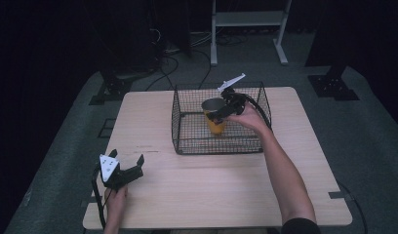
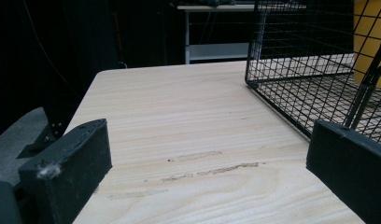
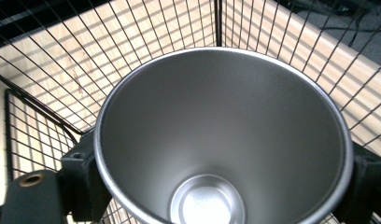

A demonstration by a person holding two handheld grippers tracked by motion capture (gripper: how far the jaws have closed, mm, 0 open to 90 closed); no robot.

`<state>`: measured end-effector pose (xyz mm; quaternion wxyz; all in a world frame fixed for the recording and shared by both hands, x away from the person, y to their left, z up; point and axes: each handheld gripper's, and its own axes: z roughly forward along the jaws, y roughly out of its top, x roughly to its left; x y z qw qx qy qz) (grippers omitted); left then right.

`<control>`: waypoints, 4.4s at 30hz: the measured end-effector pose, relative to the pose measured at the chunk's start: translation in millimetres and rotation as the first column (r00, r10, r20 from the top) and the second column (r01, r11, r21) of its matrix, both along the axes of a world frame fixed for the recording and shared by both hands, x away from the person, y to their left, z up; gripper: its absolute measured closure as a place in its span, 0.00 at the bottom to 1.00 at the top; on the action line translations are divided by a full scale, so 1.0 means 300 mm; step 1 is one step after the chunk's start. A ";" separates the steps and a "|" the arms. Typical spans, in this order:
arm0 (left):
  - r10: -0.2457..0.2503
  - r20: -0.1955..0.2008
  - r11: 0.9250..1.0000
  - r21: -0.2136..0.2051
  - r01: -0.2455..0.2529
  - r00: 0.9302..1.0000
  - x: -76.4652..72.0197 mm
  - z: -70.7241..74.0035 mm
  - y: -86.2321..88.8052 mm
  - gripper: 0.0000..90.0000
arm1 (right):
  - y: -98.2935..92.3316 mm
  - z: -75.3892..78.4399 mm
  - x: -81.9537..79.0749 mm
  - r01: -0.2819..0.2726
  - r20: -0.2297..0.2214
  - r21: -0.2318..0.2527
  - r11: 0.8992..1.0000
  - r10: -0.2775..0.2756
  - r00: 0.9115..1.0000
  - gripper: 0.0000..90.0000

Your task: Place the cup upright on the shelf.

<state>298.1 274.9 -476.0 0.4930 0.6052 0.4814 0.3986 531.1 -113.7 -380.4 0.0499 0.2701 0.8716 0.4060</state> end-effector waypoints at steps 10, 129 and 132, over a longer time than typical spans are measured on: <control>0.000 0.000 1.000 -0.001 0.000 1.000 0.000 0.000 0.000 0.00 | 0.037 -0.040 0.012 -0.006 0.002 -0.056 0.998 0.006 1.000 0.13; -0.006 0.003 1.000 0.026 0.006 1.000 -0.001 0.000 -0.009 0.00 | -0.148 0.146 -0.271 -0.020 0.146 0.095 0.995 0.006 0.989 0.06; -0.007 0.003 1.000 0.026 0.007 1.000 -0.002 0.000 -0.010 0.00 | -0.155 0.140 -0.279 -0.020 0.139 0.095 0.995 0.007 0.990 0.06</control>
